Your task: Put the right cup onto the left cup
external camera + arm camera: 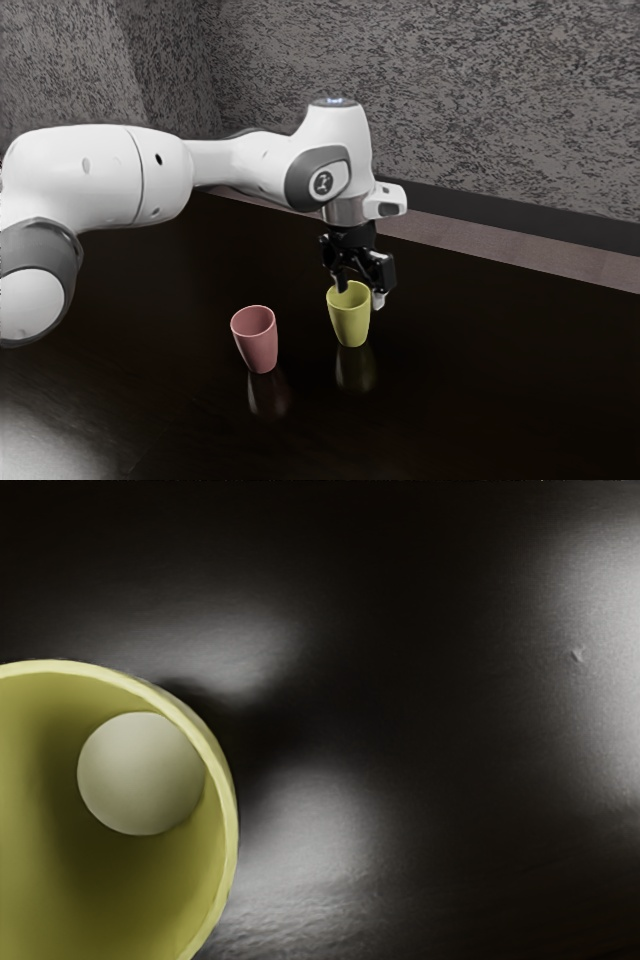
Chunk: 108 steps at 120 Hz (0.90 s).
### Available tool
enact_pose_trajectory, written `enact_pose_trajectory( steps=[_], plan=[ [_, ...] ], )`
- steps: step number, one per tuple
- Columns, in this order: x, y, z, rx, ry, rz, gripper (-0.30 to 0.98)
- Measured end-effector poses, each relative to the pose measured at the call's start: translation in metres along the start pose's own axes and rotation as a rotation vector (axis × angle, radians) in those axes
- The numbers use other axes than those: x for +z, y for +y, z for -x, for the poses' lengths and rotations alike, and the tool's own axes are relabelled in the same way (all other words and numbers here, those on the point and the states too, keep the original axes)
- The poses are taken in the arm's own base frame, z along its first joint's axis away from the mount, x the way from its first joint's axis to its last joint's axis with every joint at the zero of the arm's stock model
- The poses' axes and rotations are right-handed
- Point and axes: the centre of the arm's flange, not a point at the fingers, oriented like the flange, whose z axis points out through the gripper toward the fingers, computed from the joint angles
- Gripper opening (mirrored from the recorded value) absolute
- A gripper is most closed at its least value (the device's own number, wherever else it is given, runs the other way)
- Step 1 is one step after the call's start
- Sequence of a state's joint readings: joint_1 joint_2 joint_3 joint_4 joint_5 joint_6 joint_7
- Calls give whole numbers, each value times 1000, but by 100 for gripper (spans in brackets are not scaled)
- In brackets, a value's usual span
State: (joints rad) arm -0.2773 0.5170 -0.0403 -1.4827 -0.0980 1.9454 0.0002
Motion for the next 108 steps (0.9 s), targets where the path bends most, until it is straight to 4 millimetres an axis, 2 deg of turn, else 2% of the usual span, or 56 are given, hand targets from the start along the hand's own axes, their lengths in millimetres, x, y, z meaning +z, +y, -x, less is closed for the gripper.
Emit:
enact_pose_trajectory(
  steps=[74,93,108],
  plan=[
    [50,-24,-27,-22,-33,2,56],
    [55,-27,-28,-25,-39,2,42],
    [51,-26,-29,-20,-33,-4,27]
  ],
)
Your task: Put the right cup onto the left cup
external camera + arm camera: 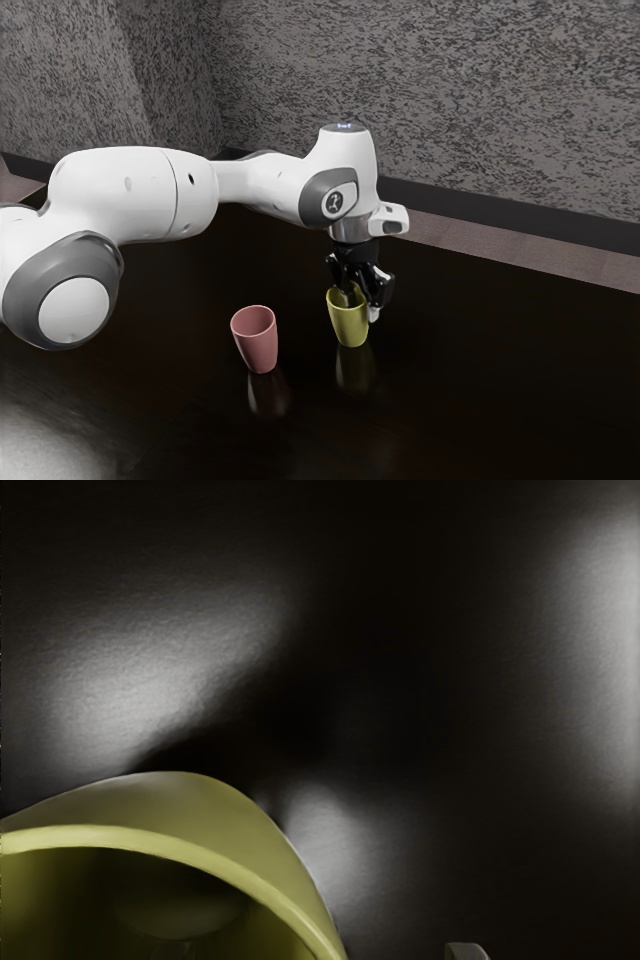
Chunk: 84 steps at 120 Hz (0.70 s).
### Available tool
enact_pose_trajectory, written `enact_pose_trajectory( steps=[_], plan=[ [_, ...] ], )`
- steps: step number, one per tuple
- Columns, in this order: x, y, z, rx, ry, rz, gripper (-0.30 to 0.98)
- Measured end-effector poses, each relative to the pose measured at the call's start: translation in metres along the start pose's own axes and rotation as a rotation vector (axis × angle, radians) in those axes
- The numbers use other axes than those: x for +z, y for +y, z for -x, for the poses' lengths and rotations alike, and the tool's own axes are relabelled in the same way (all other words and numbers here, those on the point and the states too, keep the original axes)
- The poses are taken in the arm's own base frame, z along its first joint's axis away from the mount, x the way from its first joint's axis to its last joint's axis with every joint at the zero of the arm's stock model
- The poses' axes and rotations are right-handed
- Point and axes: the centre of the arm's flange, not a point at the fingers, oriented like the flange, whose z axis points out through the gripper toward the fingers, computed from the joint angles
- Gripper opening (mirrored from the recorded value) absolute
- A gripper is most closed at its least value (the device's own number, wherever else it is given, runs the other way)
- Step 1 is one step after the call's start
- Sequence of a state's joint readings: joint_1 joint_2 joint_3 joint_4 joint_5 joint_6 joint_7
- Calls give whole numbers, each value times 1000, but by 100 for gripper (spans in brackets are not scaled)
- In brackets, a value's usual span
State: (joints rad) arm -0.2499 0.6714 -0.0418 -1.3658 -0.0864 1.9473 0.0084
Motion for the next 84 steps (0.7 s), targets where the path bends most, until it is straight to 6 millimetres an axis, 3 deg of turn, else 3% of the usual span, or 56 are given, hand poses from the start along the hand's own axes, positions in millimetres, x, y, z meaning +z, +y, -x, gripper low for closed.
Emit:
enact_pose_trajectory(
  steps=[28,60,84],
  plan=[
    [-1,0,0,1,-2,-4,2],
    [-6,2,1,1,2,-10,-8],
    [-47,12,20,8,31,-21,-9]
  ],
)
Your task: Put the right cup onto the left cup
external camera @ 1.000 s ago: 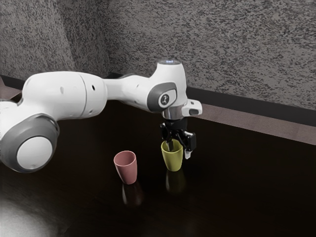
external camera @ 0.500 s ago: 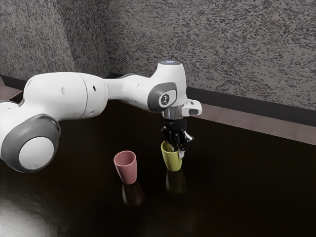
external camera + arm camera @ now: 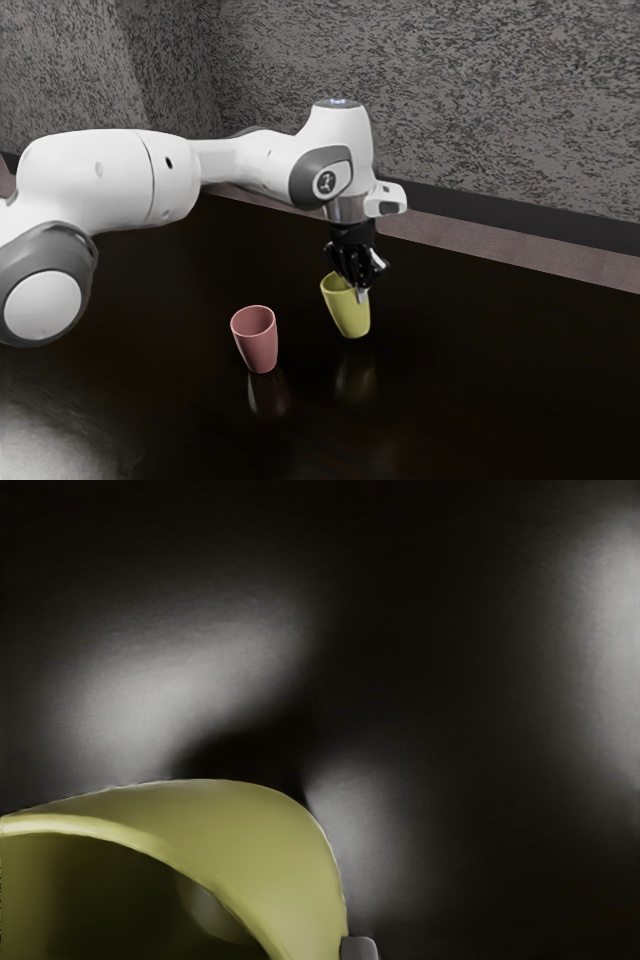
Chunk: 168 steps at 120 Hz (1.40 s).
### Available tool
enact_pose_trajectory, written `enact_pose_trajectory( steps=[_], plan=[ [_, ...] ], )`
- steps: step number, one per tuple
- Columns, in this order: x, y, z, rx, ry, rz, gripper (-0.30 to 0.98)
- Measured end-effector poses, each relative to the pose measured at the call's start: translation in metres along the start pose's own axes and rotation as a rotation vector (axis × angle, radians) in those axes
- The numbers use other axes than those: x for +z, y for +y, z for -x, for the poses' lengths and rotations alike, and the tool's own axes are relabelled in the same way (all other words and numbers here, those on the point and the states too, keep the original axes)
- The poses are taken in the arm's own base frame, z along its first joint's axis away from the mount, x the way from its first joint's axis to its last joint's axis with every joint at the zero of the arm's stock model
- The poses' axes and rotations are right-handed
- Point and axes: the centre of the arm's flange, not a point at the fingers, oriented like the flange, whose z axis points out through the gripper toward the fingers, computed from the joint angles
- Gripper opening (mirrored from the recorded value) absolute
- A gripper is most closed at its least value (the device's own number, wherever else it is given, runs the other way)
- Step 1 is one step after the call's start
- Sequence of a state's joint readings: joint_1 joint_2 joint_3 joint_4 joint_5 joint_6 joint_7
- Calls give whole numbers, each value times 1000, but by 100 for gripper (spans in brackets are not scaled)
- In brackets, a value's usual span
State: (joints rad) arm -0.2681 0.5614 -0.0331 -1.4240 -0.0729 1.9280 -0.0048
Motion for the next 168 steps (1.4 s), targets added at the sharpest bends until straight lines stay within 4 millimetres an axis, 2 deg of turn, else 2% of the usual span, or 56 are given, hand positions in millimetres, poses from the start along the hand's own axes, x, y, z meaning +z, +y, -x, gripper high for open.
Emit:
enact_pose_trajectory(
  steps=[33,68,94,110,136,168],
  plan=[
    [-63,3,53,-1,38,-66,-10],
    [-109,0,97,-27,68,-146,-10],
    [-107,-13,130,-84,32,-168,-10],
    [-101,-19,142,-120,9,-173,-10],
    [-93,-32,146,-178,-11,-174,-10],
    [-80,-46,141,-230,-25,-172,-10]
  ],
)
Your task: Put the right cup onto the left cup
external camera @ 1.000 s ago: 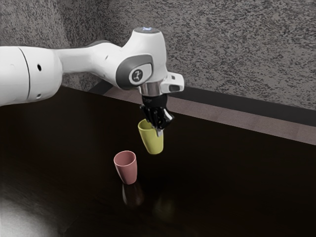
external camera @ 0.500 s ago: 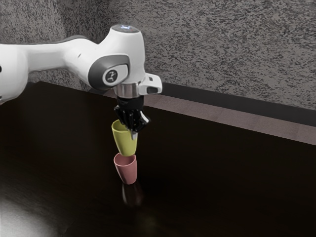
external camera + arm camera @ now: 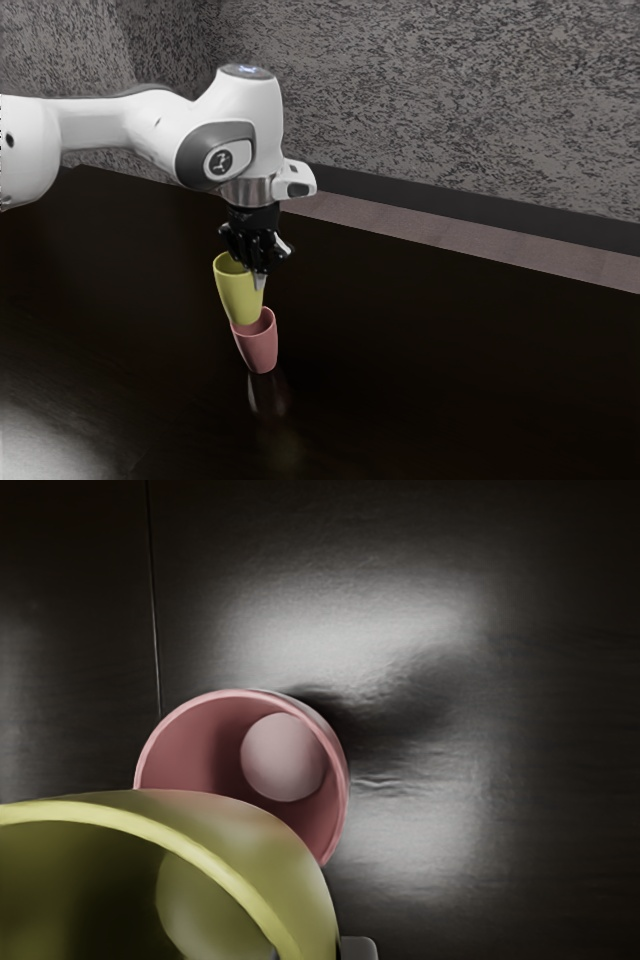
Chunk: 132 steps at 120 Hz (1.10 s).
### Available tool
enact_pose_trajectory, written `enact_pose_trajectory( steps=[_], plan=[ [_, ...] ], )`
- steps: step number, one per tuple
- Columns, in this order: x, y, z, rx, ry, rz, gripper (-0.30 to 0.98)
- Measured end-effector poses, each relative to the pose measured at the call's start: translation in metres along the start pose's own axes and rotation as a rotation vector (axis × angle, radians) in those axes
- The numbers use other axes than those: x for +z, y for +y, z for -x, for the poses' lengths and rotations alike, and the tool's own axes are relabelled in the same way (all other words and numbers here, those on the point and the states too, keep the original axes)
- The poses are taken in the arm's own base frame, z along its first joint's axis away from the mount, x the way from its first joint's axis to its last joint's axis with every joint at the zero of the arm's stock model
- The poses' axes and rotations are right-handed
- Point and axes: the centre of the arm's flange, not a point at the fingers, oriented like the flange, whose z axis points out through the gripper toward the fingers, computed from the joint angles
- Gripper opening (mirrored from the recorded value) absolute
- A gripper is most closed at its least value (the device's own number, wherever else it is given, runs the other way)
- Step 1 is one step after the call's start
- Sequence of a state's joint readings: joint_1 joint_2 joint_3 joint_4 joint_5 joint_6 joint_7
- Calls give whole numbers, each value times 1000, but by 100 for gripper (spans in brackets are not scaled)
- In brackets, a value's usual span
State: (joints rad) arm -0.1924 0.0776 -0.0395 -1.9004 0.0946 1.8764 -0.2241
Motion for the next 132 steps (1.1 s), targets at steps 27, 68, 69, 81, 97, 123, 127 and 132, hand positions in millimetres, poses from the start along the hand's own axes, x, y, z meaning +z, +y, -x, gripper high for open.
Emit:
enact_pose_trajectory(
  steps=[27,68,69,81,97,123,127,132],
  plan=[
    [12,2,-9,-18,-4,1,-10],
    [25,-4,-17,-44,-6,-2,-10],
    [25,-4,-17,-44,-6,-2,-10],
    [28,-3,-20,-43,-4,-7,-10],
    [31,-2,-24,-45,-2,-11,-10],
    [38,0,-27,-49,-13,-12,-2],
    [38,1,-27,-50,-15,-11,4],
    [39,2,-26,-54,-18,-11,11]
  ],
)
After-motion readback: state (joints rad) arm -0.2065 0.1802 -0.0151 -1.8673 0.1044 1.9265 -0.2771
